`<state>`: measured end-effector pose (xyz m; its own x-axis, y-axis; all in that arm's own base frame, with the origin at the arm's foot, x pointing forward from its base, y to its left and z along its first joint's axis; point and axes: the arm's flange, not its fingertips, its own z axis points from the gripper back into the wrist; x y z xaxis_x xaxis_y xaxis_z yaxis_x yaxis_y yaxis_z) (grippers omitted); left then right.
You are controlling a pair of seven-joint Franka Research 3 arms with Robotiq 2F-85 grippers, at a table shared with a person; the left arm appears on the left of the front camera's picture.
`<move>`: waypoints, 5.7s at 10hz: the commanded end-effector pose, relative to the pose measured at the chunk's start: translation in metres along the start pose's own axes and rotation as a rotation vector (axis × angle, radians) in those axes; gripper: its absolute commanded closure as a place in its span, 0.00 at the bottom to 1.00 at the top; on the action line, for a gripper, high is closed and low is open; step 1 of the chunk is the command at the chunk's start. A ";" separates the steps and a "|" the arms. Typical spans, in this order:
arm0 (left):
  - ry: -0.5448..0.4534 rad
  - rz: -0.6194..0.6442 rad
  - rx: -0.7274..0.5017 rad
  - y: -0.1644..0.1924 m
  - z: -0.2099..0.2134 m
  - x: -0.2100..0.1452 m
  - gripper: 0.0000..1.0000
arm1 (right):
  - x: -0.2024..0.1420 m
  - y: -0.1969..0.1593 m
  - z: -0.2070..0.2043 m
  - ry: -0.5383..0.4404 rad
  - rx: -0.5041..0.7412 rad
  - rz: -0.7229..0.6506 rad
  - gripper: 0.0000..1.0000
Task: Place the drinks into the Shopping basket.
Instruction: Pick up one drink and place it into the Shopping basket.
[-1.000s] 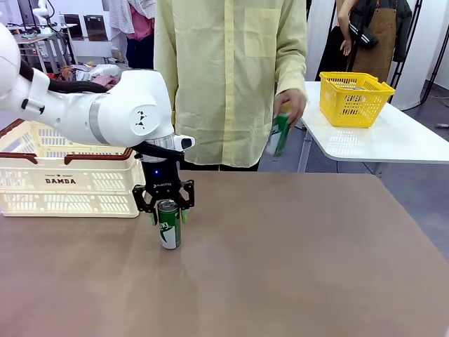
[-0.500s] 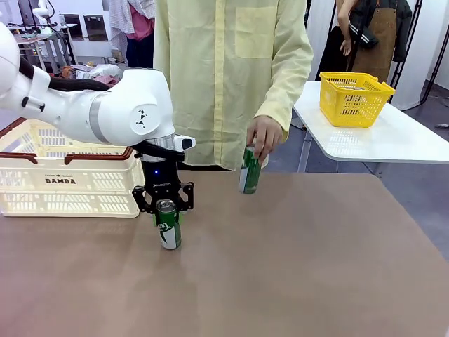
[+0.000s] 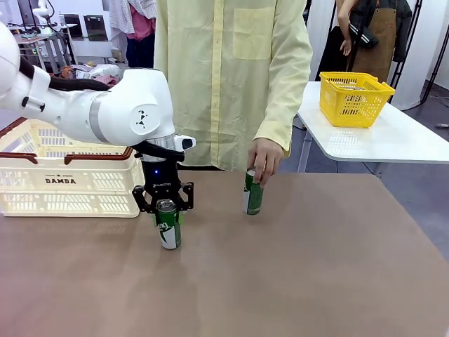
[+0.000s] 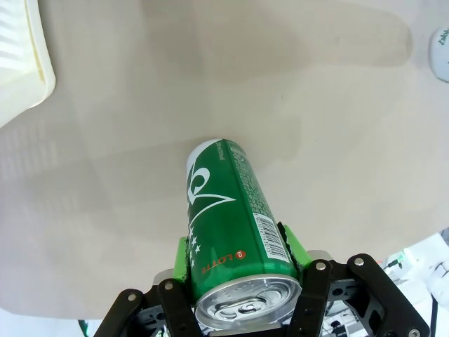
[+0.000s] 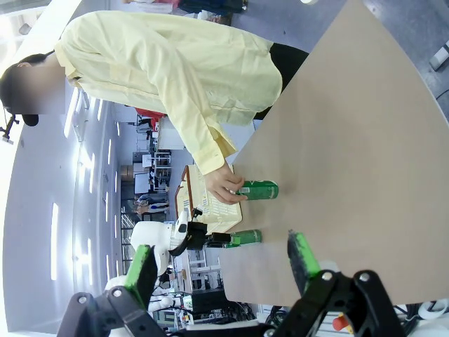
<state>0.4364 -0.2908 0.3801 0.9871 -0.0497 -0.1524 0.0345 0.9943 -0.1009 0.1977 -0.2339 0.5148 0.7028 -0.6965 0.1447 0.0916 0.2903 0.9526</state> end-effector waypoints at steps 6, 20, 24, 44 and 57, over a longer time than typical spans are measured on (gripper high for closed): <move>-0.071 -0.075 -0.078 -0.007 0.151 -0.075 1.00 | 0.002 0.000 0.000 -0.007 0.026 0.024 0.00; -0.251 0.052 -0.070 0.099 0.285 -0.082 1.00 | 0.002 0.000 0.000 -0.007 0.026 0.024 0.00; -0.260 0.107 -0.169 0.223 0.339 -0.006 1.00 | 0.002 0.000 0.000 -0.007 0.026 0.024 0.00; -0.083 0.121 0.034 0.359 0.162 0.149 1.00 | 0.002 0.000 0.000 -0.007 0.026 0.024 0.00; 0.010 0.054 0.001 0.375 0.140 0.171 0.00 | 0.002 0.000 0.000 -0.007 0.026 0.024 0.00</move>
<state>0.6448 0.0838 0.4506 0.9827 0.0395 -0.1812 -0.0529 0.9961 -0.0700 0.1972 -0.2341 0.5149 0.7020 -0.6973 0.1447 0.0926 0.2909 0.9523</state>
